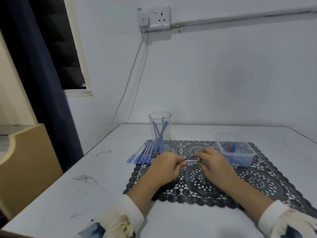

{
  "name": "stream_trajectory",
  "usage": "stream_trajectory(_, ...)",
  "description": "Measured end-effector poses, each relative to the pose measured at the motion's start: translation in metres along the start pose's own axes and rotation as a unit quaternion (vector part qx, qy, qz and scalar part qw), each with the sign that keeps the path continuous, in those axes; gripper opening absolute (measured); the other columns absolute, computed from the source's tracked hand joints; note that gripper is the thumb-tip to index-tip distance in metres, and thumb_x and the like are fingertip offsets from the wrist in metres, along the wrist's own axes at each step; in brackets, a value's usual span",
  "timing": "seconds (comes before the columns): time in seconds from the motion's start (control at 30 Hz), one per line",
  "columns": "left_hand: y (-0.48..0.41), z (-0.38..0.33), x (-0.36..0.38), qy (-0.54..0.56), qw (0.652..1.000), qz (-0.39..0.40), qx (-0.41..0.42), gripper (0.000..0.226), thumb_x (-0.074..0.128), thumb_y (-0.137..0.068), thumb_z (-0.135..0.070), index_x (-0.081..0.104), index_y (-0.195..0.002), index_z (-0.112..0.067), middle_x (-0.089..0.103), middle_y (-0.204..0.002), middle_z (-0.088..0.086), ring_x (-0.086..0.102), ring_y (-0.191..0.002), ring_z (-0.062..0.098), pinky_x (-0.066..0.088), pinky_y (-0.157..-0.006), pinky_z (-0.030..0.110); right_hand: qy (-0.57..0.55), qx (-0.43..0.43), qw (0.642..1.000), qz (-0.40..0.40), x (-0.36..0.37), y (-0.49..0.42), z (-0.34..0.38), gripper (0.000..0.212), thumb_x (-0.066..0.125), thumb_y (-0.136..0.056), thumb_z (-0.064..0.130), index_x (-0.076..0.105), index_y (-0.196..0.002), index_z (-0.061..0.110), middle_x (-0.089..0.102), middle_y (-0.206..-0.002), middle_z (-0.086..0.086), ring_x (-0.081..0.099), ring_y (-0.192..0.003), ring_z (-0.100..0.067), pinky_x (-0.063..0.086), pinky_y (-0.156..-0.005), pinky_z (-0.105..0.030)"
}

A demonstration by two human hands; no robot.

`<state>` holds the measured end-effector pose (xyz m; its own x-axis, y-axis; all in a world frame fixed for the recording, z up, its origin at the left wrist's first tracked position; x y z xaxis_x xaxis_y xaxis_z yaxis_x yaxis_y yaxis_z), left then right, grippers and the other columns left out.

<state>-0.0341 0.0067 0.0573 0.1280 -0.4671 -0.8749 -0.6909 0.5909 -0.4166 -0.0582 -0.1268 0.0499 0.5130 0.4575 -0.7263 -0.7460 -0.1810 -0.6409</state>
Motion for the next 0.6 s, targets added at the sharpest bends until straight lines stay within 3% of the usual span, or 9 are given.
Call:
stream_trajectory(0.3,0.0,0.007,-0.004,-0.01,1.0,-0.012,-0.016,0.024,0.047,-0.095,-0.03,0.066,-0.095,-0.017,0.062,-0.077,0.003,0.054,-0.073,0.018,0.044,-0.068,0.031,0.018,-0.035,0.999,-0.024,-0.002,0.0,0.007,0.022,0.063,-0.083,0.015,0.071,-0.103,0.012,0.069,-0.083,0.0,0.063,-0.073,-0.017,0.052,-0.063,-0.027)
stream_trajectory(0.47,0.0,0.009,-0.005,0.002,0.999,-0.007,-0.043,0.025,0.047,-0.095,-0.032,0.068,-0.103,-0.023,0.066,-0.082,0.0,0.058,-0.076,0.017,0.049,-0.07,0.031,0.021,-0.052,0.997,-0.047,-0.011,0.002,0.013,0.026,0.078,-0.071,0.005,0.074,-0.095,0.013,0.068,-0.079,0.003,0.062,-0.068,-0.011,0.042,-0.063,-0.014)
stream_trajectory(0.6,0.003,0.011,-0.008,0.016,0.997,-0.008,-0.072,0.022,0.047,-0.094,-0.034,0.068,-0.097,-0.026,0.065,-0.073,-0.002,0.057,-0.069,0.014,0.045,-0.064,0.027,0.012,-0.069,0.996,-0.064,-0.015,0.002,0.016,0.031,0.08,-0.067,0.002,0.073,-0.095,0.012,0.066,-0.08,0.002,0.058,-0.069,-0.008,0.038,-0.068,-0.007)
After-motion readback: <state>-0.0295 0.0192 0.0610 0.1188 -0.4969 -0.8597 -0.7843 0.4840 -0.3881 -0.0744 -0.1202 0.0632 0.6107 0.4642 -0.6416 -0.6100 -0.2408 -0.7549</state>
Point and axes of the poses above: each hand's wrist, its own y-axis away from the middle knuckle, its own x-axis out of the palm, z = x × y, the point moved 7 cm from there along -y, towards the middle knuckle
